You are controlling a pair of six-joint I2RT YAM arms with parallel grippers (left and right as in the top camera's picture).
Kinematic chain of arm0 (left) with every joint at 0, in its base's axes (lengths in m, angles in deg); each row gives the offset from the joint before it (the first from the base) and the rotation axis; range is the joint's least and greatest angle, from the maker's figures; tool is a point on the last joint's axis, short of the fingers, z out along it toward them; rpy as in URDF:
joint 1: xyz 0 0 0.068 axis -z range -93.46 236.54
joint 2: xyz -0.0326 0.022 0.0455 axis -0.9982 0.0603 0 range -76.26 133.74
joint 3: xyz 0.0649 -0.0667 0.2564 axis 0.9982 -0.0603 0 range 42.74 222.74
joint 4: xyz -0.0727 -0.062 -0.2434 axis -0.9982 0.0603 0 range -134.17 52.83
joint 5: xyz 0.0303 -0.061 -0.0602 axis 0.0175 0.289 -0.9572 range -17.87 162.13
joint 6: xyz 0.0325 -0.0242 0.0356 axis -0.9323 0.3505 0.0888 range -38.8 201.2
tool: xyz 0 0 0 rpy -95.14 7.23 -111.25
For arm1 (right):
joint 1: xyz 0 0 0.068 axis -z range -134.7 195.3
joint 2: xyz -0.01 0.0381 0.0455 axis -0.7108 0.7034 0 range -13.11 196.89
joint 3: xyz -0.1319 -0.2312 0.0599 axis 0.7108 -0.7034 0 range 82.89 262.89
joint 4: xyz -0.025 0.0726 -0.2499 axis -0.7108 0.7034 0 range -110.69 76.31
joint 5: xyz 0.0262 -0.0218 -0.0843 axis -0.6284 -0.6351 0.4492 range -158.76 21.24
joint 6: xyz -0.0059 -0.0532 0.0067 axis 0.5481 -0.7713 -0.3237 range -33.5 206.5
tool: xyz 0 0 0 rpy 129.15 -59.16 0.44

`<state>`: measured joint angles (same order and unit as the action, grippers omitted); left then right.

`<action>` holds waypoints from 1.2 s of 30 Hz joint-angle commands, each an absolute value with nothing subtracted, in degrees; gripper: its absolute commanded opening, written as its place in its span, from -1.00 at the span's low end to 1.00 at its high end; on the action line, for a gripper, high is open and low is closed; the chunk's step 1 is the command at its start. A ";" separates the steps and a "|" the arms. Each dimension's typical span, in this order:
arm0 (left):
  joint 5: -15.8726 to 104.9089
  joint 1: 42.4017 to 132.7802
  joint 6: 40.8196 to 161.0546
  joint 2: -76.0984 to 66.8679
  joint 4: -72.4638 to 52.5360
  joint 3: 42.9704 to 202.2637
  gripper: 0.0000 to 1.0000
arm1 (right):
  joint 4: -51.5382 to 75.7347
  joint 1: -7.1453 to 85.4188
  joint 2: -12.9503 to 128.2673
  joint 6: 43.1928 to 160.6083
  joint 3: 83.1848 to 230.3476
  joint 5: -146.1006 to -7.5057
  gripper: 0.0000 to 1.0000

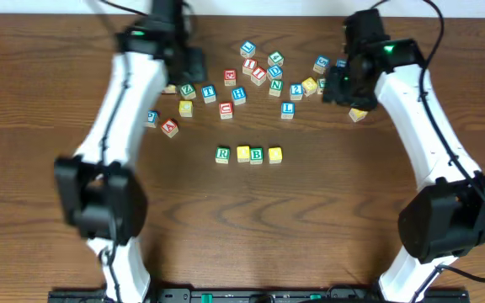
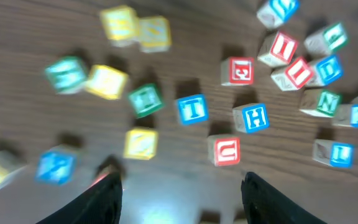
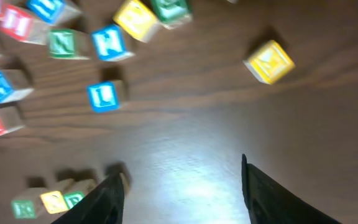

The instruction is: Spell out ROBOT

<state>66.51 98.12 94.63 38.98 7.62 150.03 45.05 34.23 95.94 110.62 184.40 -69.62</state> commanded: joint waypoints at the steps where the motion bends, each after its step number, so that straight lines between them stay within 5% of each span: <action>1: 72.45 100.87 96.16 45.47 4.58 150.99 0.23 | 46.38 34.49 95.55 107.80 184.78 -70.19 0.11; 16: 76.76 102.55 95.27 58.17 -8.49 150.97 0.41 | 48.13 34.49 95.55 107.02 184.34 -67.37 0.12; 18: 76.74 102.60 95.29 58.50 -8.49 150.83 0.31 | 48.13 34.49 95.55 107.02 184.34 -67.33 0.12; 22: 76.71 102.64 95.29 58.56 -7.57 150.48 -0.27 | 48.13 34.49 95.55 107.02 184.34 -66.50 0.15; 25: 76.71 102.64 95.29 58.54 -6.70 150.48 -0.53 | 48.15 34.49 95.55 107.02 184.34 -66.48 0.17; 36: 75.60 103.89 95.55 43.13 -0.86 150.51 -0.55 | 45.90 35.41 95.55 106.99 184.34 -64.12 0.31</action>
